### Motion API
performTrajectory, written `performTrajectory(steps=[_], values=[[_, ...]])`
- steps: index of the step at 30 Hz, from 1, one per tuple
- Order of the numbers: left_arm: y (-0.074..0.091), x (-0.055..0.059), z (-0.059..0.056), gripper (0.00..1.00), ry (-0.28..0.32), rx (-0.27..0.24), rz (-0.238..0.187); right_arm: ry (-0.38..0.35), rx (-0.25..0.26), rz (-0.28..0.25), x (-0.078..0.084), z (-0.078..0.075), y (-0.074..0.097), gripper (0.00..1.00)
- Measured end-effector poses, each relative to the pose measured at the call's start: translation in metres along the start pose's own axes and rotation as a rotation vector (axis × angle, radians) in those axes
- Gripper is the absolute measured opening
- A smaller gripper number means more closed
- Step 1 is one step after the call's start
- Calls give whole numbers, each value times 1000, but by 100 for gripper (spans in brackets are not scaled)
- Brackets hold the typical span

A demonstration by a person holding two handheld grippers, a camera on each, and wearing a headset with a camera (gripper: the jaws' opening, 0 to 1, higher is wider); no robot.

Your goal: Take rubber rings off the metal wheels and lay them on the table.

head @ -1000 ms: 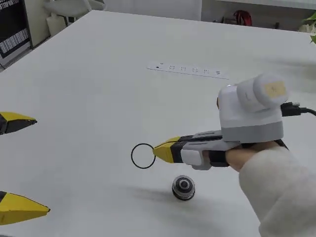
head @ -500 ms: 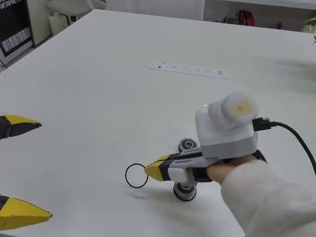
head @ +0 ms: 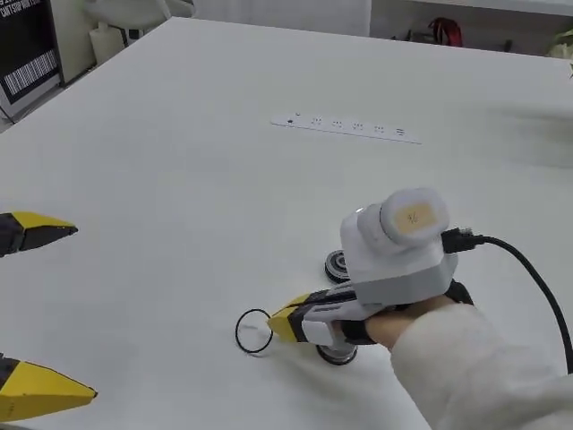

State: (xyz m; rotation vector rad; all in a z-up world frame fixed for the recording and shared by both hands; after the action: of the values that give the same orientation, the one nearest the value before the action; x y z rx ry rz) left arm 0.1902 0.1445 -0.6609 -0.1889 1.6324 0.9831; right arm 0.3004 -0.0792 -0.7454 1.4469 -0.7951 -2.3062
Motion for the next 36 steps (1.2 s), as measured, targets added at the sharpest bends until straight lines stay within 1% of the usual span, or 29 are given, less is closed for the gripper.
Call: performTrajectory(steps=[3, 9, 16, 21, 25, 29, 33, 36], values=[[0, 0, 0, 100, 1, -1, -1, -2, 18, 13, 2, -3, 1, 9], [0, 1, 0, 100, 4, 6, 7, -3, 26, 2, 5, -7, 10, 9], [0, 0, 0, 100, 2, 11, 9, 7, 33, -31, 2, -8, 23, 11], [-1, -1, 0, 99, -8, 28, 28, 15, 44, -59, 2, -10, 33, 15], [-1, -6, 1, 100, -9, 39, 20, 24, 56, -83, 5, -11, 44, 18], [-4, -15, 3, 100, -34, 47, 10, 17, 71, -115, 9, -15, 56, 20], [-9, -23, 3, 100, -55, 64, 12, 8, 89, -139, 16, -19, 66, 24], [-14, -28, 3, 99, -76, 78, 26, 11, 98, -148, 22, -22, 73, 30]])
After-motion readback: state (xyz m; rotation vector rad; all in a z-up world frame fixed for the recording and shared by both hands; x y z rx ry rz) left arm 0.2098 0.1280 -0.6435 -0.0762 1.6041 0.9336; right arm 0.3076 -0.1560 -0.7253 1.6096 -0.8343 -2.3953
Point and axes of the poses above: the centre of the closed fingertips' face, and the gripper's own axes: y roughly backward along the fingers, z roughly to its left, x roughly out of its underside, the point moved 8 cm from there along y, roughly backward along the fingers, and after that the axes turned 2 degrees about -x, right-handed, at the moved point
